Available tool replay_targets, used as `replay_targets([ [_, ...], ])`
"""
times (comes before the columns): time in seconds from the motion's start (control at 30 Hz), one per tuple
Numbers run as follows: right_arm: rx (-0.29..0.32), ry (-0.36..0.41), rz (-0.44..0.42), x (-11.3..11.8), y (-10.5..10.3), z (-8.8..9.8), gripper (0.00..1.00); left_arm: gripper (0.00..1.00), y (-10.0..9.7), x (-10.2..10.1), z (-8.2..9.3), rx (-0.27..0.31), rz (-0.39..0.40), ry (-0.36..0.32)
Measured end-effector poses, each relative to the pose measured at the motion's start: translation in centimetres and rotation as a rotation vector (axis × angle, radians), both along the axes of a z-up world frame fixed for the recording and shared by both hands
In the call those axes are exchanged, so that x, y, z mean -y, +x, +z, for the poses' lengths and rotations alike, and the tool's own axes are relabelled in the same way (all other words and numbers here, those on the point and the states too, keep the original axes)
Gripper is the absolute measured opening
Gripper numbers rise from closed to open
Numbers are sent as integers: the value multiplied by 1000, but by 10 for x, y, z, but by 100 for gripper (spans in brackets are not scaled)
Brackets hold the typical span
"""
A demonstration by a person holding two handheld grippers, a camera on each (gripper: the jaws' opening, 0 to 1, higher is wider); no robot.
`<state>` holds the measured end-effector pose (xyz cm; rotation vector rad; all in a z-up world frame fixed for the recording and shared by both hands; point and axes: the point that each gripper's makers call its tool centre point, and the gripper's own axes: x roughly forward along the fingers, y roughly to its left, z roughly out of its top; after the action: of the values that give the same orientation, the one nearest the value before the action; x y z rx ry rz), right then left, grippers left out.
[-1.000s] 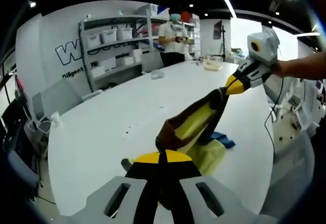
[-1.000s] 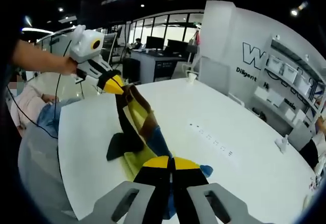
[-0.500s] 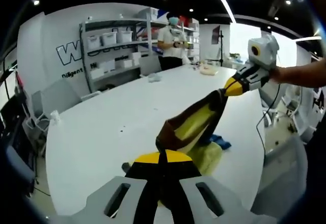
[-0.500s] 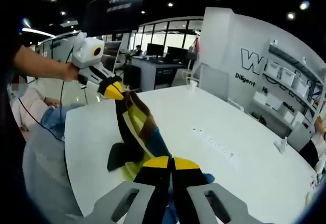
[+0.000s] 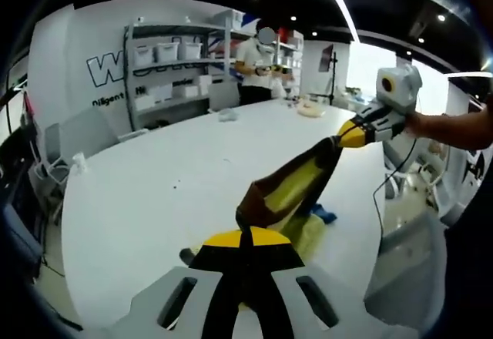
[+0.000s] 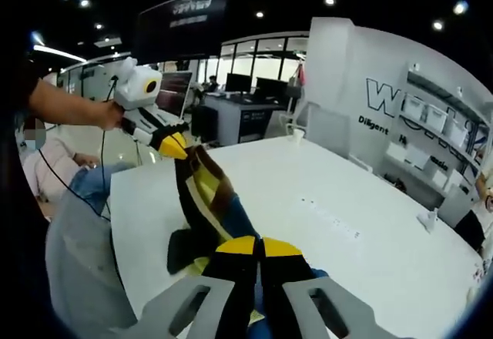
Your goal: Fold the garment on the visible template until the final outline fits inside the template.
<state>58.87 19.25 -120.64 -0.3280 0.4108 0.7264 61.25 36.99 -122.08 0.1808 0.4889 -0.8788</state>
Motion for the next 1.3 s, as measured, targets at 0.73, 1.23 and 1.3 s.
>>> replay_targets([
  [0.73,-55,13,-16,12,5,-11,0,0,11,14,-7,-53,-40,36],
  [1.23,-46,-3,-44,17,48,-25,0,0,44,17,-22,-52,-14,62],
  [1.3,-45,-11,-45,18,52,-27,0,0,48,17,-25,-57,-12,65],
])
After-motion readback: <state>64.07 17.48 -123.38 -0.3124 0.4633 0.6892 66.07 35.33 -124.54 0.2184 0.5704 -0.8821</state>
